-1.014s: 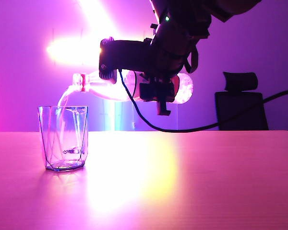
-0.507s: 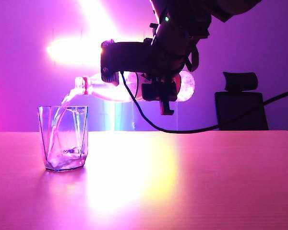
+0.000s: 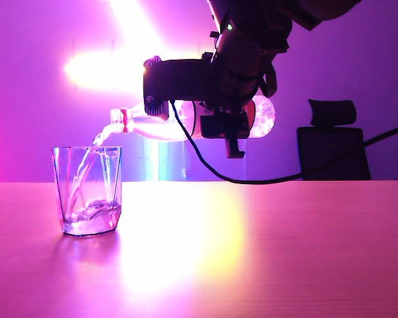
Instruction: Pick up the mineral water bottle on the table and pour water into the mug until it's half full.
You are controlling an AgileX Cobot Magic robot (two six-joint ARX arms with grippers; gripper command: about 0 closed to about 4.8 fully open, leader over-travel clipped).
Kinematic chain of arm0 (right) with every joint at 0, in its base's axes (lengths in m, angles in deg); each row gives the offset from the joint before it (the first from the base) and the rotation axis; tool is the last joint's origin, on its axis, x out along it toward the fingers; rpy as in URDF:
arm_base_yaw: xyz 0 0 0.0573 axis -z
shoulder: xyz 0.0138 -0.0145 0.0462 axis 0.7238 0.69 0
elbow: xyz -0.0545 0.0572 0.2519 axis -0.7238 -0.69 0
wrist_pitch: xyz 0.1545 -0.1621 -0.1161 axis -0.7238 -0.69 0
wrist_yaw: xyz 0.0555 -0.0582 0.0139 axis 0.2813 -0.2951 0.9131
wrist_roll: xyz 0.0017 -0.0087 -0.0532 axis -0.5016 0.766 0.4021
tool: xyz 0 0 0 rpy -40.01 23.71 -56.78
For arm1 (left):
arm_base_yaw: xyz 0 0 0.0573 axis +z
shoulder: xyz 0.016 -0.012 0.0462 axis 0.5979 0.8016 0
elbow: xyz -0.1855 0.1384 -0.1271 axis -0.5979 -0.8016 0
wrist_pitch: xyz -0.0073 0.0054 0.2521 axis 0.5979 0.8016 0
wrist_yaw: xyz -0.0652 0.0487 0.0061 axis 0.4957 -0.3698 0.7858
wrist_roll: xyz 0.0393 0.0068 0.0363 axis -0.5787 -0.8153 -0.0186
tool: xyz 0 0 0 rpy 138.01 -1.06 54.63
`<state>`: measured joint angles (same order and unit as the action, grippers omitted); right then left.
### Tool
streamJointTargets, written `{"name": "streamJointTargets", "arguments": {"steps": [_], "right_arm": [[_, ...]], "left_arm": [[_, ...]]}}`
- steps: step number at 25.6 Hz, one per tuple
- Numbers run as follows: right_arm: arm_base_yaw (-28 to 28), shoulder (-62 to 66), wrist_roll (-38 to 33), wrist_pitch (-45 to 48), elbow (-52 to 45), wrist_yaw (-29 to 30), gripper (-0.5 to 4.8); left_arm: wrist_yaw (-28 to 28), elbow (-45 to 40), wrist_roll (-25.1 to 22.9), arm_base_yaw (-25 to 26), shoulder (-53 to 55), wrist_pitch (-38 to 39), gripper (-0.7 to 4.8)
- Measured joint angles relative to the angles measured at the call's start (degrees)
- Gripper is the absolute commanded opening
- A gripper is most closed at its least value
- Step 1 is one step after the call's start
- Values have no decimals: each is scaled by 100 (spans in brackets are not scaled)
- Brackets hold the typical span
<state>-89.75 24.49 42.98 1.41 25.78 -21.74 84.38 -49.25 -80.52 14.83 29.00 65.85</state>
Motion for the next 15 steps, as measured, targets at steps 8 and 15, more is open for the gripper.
{"name": "streamJointTargets", "arguments": {"steps": [8, 15], "right_arm": [[-2, 0, 109, 2, 0, -70, 220], [-2, 0, 122, 4, 0, -83, 220]], "left_arm": [[0, 0, 0, 0, 0, 0, -2], [0, 0, 0, 0, 0, 0, -2]]}}
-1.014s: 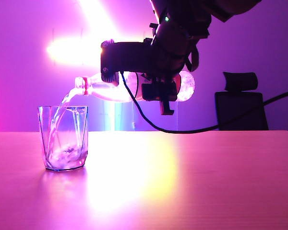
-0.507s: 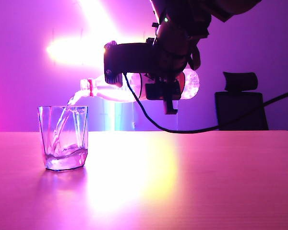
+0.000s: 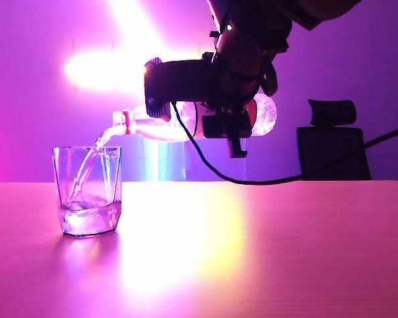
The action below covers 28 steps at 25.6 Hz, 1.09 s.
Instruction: Pick up the mineral water bottle on the table and pour water into the mug until it's half full.
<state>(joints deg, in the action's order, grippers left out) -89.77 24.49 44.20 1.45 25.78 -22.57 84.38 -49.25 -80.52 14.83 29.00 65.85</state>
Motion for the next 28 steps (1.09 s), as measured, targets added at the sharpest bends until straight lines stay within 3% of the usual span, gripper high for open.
{"name": "streamJointTargets", "arguments": {"steps": [17, 28], "right_arm": [[0, 0, -68, 2, 0, 0, 219], [-149, -4, -1478, -28, 2, 42, 220]], "left_arm": [[0, 0, 0, 0, 0, 0, -2], [0, 0, 0, 0, 0, 0, -2]]}}
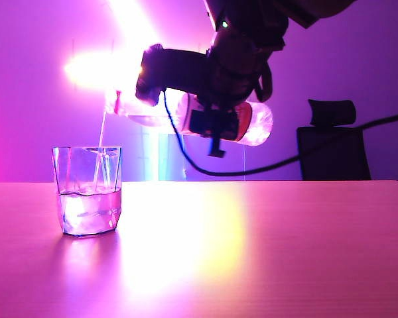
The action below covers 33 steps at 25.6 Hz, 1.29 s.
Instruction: Pick up the mineral water bottle on the table and pour water into the mug until it's half full.
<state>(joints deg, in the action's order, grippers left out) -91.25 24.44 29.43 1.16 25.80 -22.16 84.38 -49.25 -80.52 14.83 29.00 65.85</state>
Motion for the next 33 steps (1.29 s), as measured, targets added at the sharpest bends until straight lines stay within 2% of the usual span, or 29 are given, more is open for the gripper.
{"name": "streamJointTargets", "arguments": {"steps": [4, 6, 10, 16, 20, 24, 31, 33], "right_arm": [[-68, -107, -793, -389, 0, 337, 225], [-66, -197, -1921, -579, -2, 424, 225], [79, -501, -3436, -857, -4, 879, 225], [560, -743, -5320, -1038, -31, 1928, 225], [920, -979, -6181, -415, -756, 2542, 225], [1104, -1340, -6450, 328, -1652, 2710, 225], [1368, -1497, -7197, 2140, -2889, 2721, 225], [1364, -1416, -7525, 3106, -3471, 2575, 225]], "left_arm": [[0, 0, 0, 0, 0, 2, -2], [0, 0, 0, 0, 0, 0, -2], [0, 0, 0, 0, 2, 0, -2], [0, 0, 0, 0, 2, 0, -2], [0, 0, 0, 0, 2, 0, -2], [0, 0, 0, 0, 2, 0, -2], [0, 0, 0, 0, 2, 0, -2], [0, 0, 0, 0, 2, 0, -2]]}}
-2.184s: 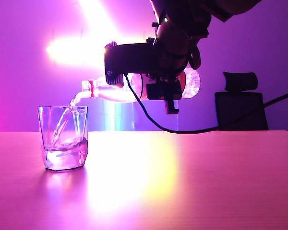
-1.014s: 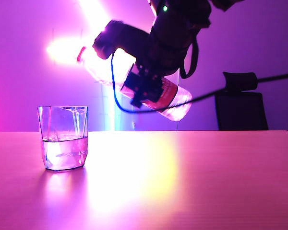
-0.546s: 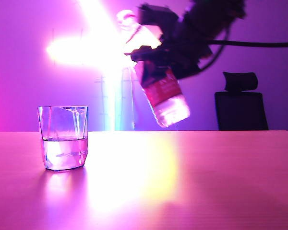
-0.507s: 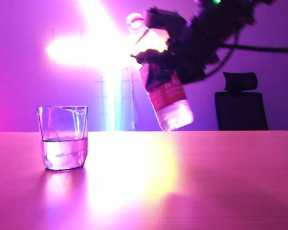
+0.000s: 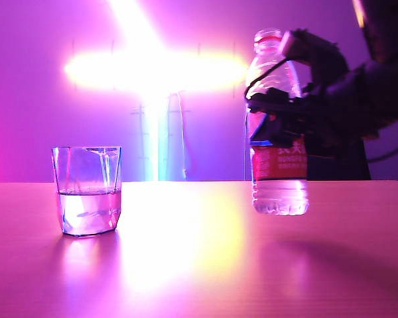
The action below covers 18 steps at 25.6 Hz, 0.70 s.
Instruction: Pick up the mineral water bottle on the table and pour water into the mug until it's half full.
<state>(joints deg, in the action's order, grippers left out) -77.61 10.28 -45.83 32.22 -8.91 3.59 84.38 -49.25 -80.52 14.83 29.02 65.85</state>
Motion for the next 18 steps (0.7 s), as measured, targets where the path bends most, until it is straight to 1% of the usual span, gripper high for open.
{"name": "streamJointTargets", "arguments": {"steps": [3, 4, 8, 10, 13, 14, 15, 17, 18], "right_arm": [[0, -4, -181, 813, -463, -308, 225], [11, -7, -199, 872, -525, -341, 234], [4, 111, -219, 881, -726, -358, 234], [4, 326, -221, 1130, -713, -341, 241], [4, 385, -219, 1220, -713, -326, 293], [7, 385, -216, 1220, -713, -328, 328], [7, 385, -190, 1220, -713, -326, 338], [7, 382, -170, 1215, -713, -317, 341], [7, 382, -160, 1215, -713, -278, 375]], "left_arm": [[0, 0, 0, 0, 0, 0, -2], [0, 0, 0, 0, 0, 0, -2], [0, 0, 0, 0, 0, 0, -2], [0, 0, 0, 2, 0, 0, -2], [0, 0, 0, 2, 0, 0, -2], [0, 0, 0, 0, 0, 0, -2], [0, 0, 0, 0, 0, 0, -2], [0, 0, 0, 0, 0, 0, -2], [0, 0, 0, 2, 0, 0, -2]]}}
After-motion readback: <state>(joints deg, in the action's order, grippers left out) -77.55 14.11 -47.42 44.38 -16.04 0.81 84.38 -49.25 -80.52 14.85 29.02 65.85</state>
